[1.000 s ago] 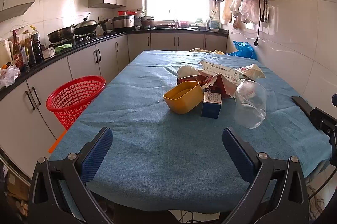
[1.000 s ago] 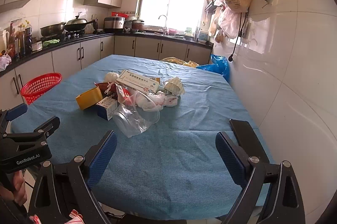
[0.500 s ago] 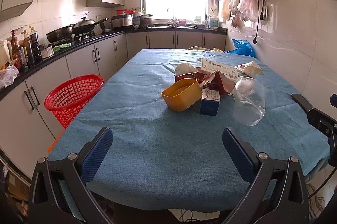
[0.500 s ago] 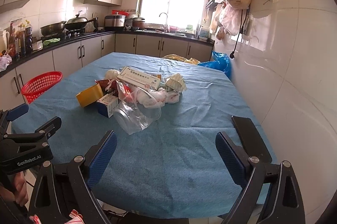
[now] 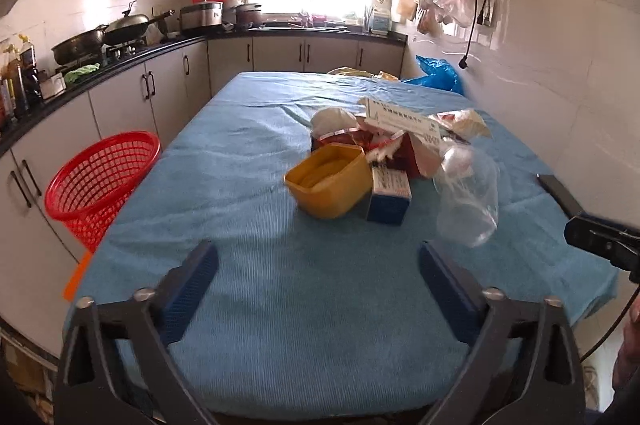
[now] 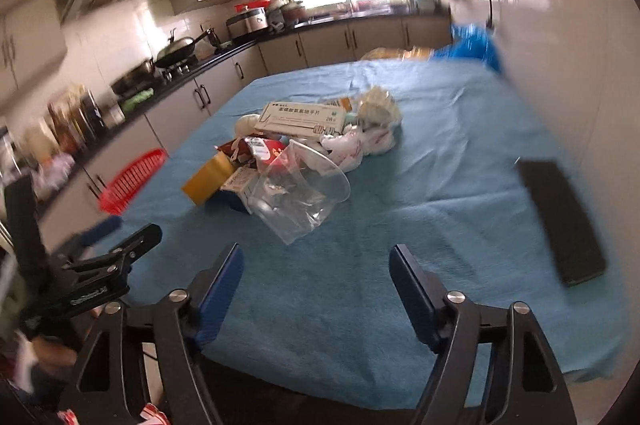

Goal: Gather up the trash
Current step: 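Grasp the yellow plastic container with the left gripper while the right gripper grasps the clear plastic cup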

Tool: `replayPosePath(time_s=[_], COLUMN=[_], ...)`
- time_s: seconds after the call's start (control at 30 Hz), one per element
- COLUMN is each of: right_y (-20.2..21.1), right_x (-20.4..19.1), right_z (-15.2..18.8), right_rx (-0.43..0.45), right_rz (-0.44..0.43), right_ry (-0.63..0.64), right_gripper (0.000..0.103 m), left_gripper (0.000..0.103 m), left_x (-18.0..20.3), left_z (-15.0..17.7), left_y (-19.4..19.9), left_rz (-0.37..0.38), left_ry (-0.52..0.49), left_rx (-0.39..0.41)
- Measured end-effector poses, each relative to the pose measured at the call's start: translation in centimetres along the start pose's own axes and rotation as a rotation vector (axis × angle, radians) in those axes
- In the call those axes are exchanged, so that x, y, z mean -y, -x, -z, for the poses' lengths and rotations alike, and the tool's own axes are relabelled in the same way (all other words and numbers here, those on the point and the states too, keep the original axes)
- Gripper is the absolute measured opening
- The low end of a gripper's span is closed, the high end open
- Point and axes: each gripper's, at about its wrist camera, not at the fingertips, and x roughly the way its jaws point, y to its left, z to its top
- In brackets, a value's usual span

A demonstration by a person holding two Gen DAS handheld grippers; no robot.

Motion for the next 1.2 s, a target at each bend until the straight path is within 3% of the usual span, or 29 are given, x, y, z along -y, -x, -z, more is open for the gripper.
replayPosePath(time_s=[0.03,0.13,0.27,0.37,0.43,0.6,0.8,0.93,1.0,1.2], right_y=[-0.5,-1.7,-2.9,-4.0,-5.1,-8.0,-11.3,-11.9,-11.5,-9.8], right_x=[0.5,1.6,2.0,2.6,3.0,3.4,3.2,2.5,2.2,1.7], right_z=[-0.3,-1.3,-2.5,-3.2,-3.6,-4.1,-4.3,-4.5,-4.6,-4.5], right_rx=[-0.015,-0.050,-0.070,-0.089,-0.105,-0.147,-0.186,-0.181,-0.164,-0.118], right_rz=[-0.026,-0.085,-0.128,-0.141,-0.156,-0.153,-0.180,-0.211,-0.193,-0.179], right_ry=[-0.028,-0.091,-0.132,-0.163,-0.191,-0.231,-0.254,-0.241,-0.216,-0.179], right_gripper=[0.077,0.075,0.073,0.073,0.073,0.073,0.070,0.050,0.049,0.045], left_gripper=[0.082,0.080,0.066,0.061,0.050,0.049,0.040,0.017,0.008,0.008], left_x=[0.0,-0.2,0.2,1.1,1.6,2.5,2.7,2.6,2.3,1.5], left_z=[-0.5,-1.9,-3.3,-4.0,-4.2,-4.6,-4.7,-4.6,-4.4,-4.0], left_y=[-0.4,-1.6,-3.3,-4.7,-6.0,-7.9,-9.1,-9.3,-9.6,-9.0], left_rz=[0.011,0.064,0.059,0.081,0.055,0.060,0.071,0.080,0.087,0.111], left_ry=[-0.002,-0.006,-0.061,-0.123,-0.158,-0.217,-0.206,-0.185,-0.165,-0.121], left_rx=[-0.011,-0.031,-0.036,-0.059,-0.077,-0.102,-0.100,-0.099,-0.119,-0.106])
